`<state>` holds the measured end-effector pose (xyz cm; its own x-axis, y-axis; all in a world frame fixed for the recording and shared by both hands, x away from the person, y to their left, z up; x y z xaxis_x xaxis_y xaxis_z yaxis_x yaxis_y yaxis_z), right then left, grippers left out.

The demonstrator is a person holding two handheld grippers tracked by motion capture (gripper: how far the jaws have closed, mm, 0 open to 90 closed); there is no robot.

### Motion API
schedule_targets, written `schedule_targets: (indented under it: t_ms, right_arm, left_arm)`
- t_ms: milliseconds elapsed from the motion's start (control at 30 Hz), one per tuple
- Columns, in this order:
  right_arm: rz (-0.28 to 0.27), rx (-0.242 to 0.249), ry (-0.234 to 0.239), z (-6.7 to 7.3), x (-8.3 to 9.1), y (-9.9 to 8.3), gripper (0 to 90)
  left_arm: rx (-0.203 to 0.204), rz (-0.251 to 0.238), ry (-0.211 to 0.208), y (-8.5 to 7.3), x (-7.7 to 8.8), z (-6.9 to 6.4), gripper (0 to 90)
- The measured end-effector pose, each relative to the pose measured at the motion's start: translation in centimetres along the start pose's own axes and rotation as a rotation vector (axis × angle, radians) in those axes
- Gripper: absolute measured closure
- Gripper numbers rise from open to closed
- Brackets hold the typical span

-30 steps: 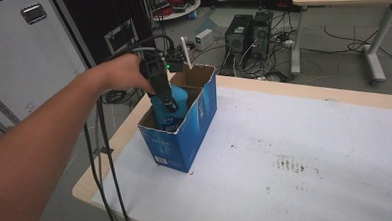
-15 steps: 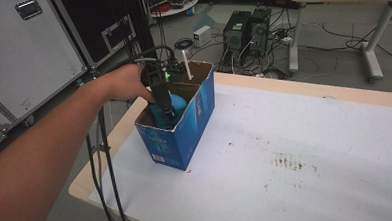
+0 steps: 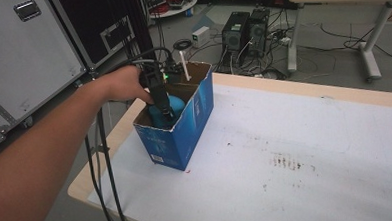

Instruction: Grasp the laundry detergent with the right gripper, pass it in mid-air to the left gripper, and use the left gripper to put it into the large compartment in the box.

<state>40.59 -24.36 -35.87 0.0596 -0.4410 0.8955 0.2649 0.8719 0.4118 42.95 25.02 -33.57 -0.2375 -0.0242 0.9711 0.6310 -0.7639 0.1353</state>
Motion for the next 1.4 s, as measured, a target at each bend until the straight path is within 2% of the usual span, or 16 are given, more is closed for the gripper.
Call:
schedule_targets:
  t_ms: [67, 100, 133, 200, 333, 367, 433, 500, 633, 900, 1000, 1133, 1167, 1233, 1333, 1400]
  right_arm:
    - [-0.001, 0.003, -0.002, 0.1, 0.1, 0.0, 1.1]
    - [-0.001, 0.001, -0.003, 0.2, 0.1, 0.0, 1.2]
    - [-0.001, 0.001, -0.003, 0.2, 0.1, 0.0, 1.2]
    - [0.000, -0.001, -0.002, 0.2, 0.2, 0.0, 1.1]
    - [-0.002, 0.003, -0.005, 0.3, 0.2, 0.0, 1.2]
    - [-0.003, 0.007, -0.005, 0.4, 0.3, 0.0, 1.2]
    - [-0.001, 0.002, -0.004, 0.4, 0.3, 0.0, 1.2]
    - [-0.005, 0.009, -0.008, 0.5, 0.3, 0.1, 1.2]
    - [-0.004, 0.008, -0.009, 0.6, 0.3, 0.1, 1.2]
    - [-0.013, 0.009, -0.013, 0.7, 0.5, 0.1, 1.2]
    - [-0.017, 0.010, -0.014, 0.7, 0.6, 0.1, 1.2]
    - [-0.014, 0.010, -0.016, 0.8, 0.6, 0.1, 1.2]
    - [-0.014, 0.008, -0.018, 0.8, 0.6, 0.1, 1.2]
    - [-0.020, 0.005, -0.020, 1.1, 0.8, 0.2, 1.2]
    - [-0.022, 0.002, -0.025, 1.1, 0.8, 0.2, 1.2]
    - [-0.021, 0.007, -0.027, 1.1, 0.8, 0.3, 1.2]
  left_arm:
    - [0.007, -0.007, 0.002, 0.0, 0.1, 0.1, 32.9]
    - [0.028, -0.016, -0.010, 0.0, 0.2, 0.1, 31.5]
    - [0.028, -0.016, -0.010, 0.0, 0.2, 0.1, 29.6]
    - [0.053, -0.036, -0.011, 0.0, 0.5, 0.2, 26.8]
    - [0.068, -0.075, -0.010, 0.0, 1.2, 0.3, 26.5]
    - [0.083, -0.099, -0.003, 0.1, 1.7, 0.4, 26.4]
    - [0.083, -0.099, -0.003, 0.1, 1.7, 0.4, 24.7]
    - [0.095, -0.137, 0.009, 0.3, 2.7, 0.5, 22.5]
    - [0.114, -0.168, 0.026, 0.6, 4.0, 0.7, 22.5]
    - [0.101, -0.247, 0.029, 2.2, 6.6, 0.2, 22.5]
    - [0.102, -0.266, 0.026, 2.7, 7.2, 0.0, 22.5]
    - [0.083, -0.289, 0.018, 3.7, 8.0, -0.7, 22.6]
    - [0.062, -0.295, 0.036, 4.5, 8.5, -1.1, 22.6]
    - [0.062, -0.303, 0.031, 5.2, 8.8, -1.6, 22.5]
    - [0.005, -0.306, 0.025, 6.3, 8.8, -2.5, 22.6]
    - [-0.003, -0.295, 0.030, 6.9, 8.8, -2.8, 22.5]
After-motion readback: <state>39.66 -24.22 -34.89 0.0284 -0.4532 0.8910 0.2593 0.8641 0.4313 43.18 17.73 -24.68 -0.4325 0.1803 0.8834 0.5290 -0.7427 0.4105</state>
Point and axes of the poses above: each handheld gripper's, and its own axes: x roughly backward along the jaws, y roughly out of its top, z roughly to its left, the point moved 6 cm from there along -x, roughly forward along the jaws, and after that the axes turned 8 degrees about y, right-handed, at the moved point
